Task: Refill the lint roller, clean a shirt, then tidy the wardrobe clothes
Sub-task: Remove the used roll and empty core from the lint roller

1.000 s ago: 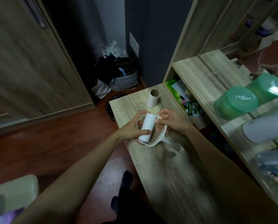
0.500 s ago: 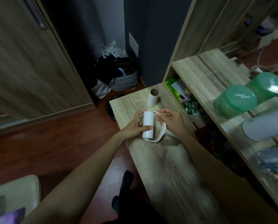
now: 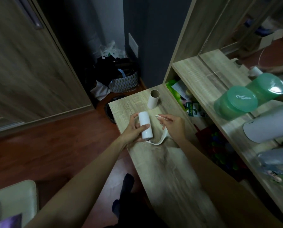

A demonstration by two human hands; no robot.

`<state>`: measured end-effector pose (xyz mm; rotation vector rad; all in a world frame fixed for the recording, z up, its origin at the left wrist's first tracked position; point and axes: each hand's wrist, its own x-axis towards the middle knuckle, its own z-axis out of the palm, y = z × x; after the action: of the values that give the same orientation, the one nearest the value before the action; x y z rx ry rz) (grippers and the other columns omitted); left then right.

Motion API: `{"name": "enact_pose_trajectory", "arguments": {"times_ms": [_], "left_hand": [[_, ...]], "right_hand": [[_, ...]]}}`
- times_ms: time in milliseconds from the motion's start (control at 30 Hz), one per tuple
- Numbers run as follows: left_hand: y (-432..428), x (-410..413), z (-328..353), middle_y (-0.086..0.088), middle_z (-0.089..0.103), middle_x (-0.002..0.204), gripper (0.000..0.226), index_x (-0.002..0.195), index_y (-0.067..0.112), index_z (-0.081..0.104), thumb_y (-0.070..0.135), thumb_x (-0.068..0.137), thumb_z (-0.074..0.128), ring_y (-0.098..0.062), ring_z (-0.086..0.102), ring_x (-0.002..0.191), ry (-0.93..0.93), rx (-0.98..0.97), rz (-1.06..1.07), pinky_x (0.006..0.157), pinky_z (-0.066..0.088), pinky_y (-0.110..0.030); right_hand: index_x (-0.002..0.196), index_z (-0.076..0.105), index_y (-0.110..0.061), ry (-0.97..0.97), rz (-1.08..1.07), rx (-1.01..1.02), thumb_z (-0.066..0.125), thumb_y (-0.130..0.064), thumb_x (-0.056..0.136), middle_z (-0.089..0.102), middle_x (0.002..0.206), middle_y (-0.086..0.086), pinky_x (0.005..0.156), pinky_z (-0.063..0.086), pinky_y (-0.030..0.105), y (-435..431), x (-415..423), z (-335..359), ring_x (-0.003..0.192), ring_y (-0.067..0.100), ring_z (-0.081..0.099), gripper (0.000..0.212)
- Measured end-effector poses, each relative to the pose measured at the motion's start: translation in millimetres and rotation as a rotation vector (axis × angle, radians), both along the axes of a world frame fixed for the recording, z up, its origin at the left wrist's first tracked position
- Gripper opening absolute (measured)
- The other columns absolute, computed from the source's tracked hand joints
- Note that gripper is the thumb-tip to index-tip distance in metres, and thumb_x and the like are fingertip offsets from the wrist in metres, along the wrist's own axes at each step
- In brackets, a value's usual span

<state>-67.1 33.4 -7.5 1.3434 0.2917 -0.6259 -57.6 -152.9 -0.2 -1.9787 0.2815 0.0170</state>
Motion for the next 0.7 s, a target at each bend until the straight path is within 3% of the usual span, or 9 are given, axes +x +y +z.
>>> {"name": "enact_pose_trajectory", "arguments": {"times_ms": [167, 300, 400, 467, 533, 600, 700], "left_hand": [[4, 2, 0, -0.018, 0.055, 0.124, 0.064, 0.138, 0.033, 0.026, 0.016, 0.091, 0.065, -0.025, 0.065, 0.096, -0.010, -0.013, 0.021, 0.059, 0.058, -0.034], [11, 6, 1, -0.008, 0.047, 0.135, 0.066, 0.144, 0.039, 0.024, 0.018, 0.093, 0.062, -0.018, 0.062, 0.101, -0.053, 0.027, -0.031, 0.064, 0.059, -0.031], [19, 10, -1, -0.006, 0.049, 0.134, 0.071, 0.146, 0.047, 0.023, 0.026, 0.092, 0.064, -0.020, 0.062, 0.106, -0.045, 0.045, -0.074, 0.074, 0.060, -0.037], [25, 14, -3, -0.004, 0.052, 0.134, 0.071, 0.142, 0.052, 0.029, 0.035, 0.087, 0.069, -0.023, 0.061, 0.112, -0.081, 0.113, -0.121, 0.087, 0.056, -0.047], [28, 16, -3, -0.001, 0.052, 0.134, 0.068, 0.143, 0.041, 0.035, 0.038, 0.085, 0.069, -0.020, 0.059, 0.114, -0.147, 0.225, -0.167, 0.092, 0.054, -0.047], [31, 19, -3, -0.002, 0.055, 0.131, 0.061, 0.139, 0.024, 0.044, 0.038, 0.085, 0.070, -0.018, 0.060, 0.112, -0.191, 0.320, -0.196, 0.088, 0.056, -0.042], [33, 23, 0, -0.004, 0.060, 0.124, 0.053, 0.130, 0.016, 0.053, 0.032, 0.084, 0.073, -0.020, 0.060, 0.110, -0.292, 0.356, -0.254, 0.082, 0.055, -0.034]], "right_hand": [[0.099, 0.074, -0.005, 0.051, -0.015, -0.005, 0.067, -0.006, 0.085, 0.067, 0.067, 0.000, 0.052, 0.045, 0.012, -6, 2, -4, 0.049, -0.003, 0.056, 0.015], [0.098, 0.075, -0.008, 0.068, -0.049, -0.029, 0.067, -0.009, 0.086, 0.068, 0.068, 0.002, 0.060, 0.053, 0.023, -18, 3, -8, 0.058, 0.001, 0.060, 0.015], [0.094, 0.077, -0.016, 0.059, -0.044, -0.134, 0.069, -0.018, 0.085, 0.074, 0.082, -0.003, 0.070, 0.048, 0.016, -31, 3, -11, 0.076, 0.009, 0.066, 0.012], [0.090, 0.075, -0.015, 0.105, -0.076, -0.133, 0.071, -0.027, 0.083, 0.074, 0.085, 0.002, 0.074, 0.049, 0.024, -37, 4, -14, 0.082, 0.018, 0.067, 0.015], [0.102, 0.070, -0.009, 0.140, -0.112, -0.159, 0.073, -0.033, 0.081, 0.072, 0.095, 0.004, 0.081, 0.050, 0.030, -38, 4, -14, 0.091, 0.022, 0.066, 0.032], [0.113, 0.066, -0.005, 0.086, -0.136, -0.219, 0.072, -0.032, 0.082, 0.069, 0.103, 0.007, 0.083, 0.049, 0.028, -33, 5, -10, 0.096, 0.020, 0.064, 0.041], [0.106, 0.068, -0.007, -0.033, -0.110, -0.207, 0.068, -0.026, 0.087, 0.069, 0.091, 0.005, 0.065, 0.044, 0.012, -16, 8, 8, 0.081, 0.013, 0.063, 0.027]]}}
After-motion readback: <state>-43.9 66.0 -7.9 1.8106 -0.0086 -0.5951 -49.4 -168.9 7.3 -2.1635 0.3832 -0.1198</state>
